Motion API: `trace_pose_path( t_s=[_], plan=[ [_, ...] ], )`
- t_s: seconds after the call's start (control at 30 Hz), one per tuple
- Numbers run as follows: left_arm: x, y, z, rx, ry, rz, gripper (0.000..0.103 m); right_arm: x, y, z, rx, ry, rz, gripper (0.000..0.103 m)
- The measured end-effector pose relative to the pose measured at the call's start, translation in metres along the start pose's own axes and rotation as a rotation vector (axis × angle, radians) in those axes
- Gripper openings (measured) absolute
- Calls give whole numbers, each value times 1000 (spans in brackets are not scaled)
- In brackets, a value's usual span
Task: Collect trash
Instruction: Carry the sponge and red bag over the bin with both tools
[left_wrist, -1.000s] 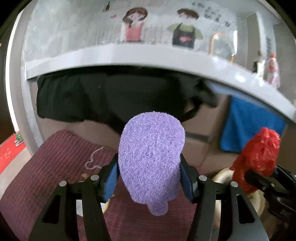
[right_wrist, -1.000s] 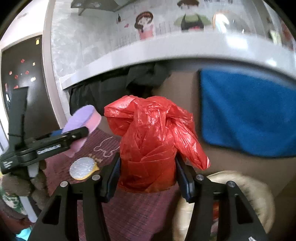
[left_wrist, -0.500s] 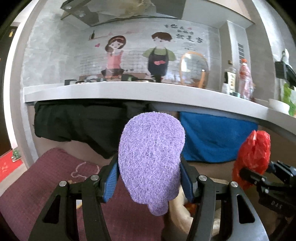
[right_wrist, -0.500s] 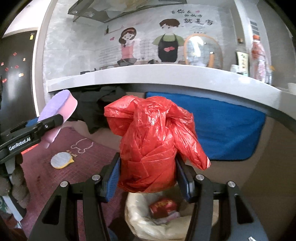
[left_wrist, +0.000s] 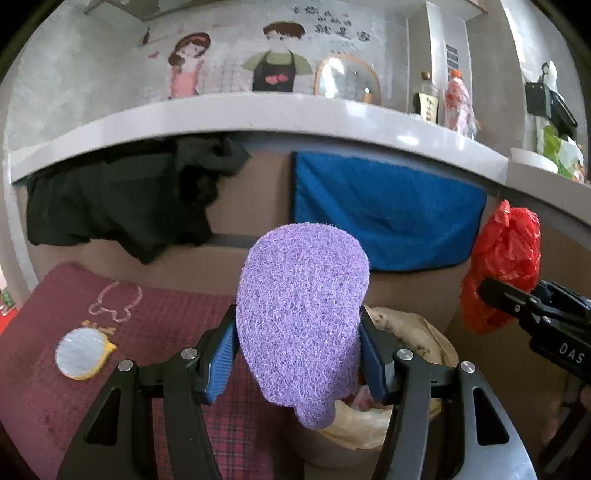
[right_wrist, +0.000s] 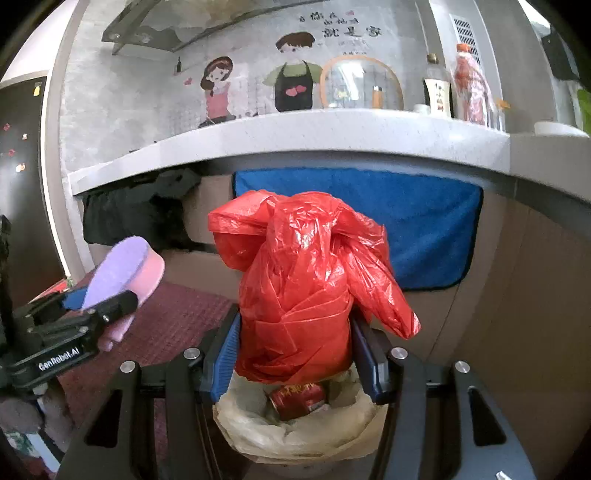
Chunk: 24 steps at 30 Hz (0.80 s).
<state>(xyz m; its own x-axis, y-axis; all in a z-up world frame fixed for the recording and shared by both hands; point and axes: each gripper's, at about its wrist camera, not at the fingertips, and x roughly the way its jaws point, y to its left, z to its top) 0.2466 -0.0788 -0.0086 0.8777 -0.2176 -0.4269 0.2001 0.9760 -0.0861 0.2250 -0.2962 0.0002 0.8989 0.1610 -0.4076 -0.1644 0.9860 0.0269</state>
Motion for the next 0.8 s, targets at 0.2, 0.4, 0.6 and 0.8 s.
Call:
trace_pose_path(
  t_s=[0.2,0.4,0.6,0.8],
  plan=[
    [23,-6,-6,-3,23,-25,59,20,-10,-11,19,38,5,52],
    [40,-7,-10,-14,30,-38,59,40,-13,-22,33,71,6,52],
    [60,-6,-16,-25,59,-50,59,58,-17,-29,47,97,12,52],
    [79,-7,-20,-27,96,-66,59,74,-22,-35,54,126,12,52]
  ],
)
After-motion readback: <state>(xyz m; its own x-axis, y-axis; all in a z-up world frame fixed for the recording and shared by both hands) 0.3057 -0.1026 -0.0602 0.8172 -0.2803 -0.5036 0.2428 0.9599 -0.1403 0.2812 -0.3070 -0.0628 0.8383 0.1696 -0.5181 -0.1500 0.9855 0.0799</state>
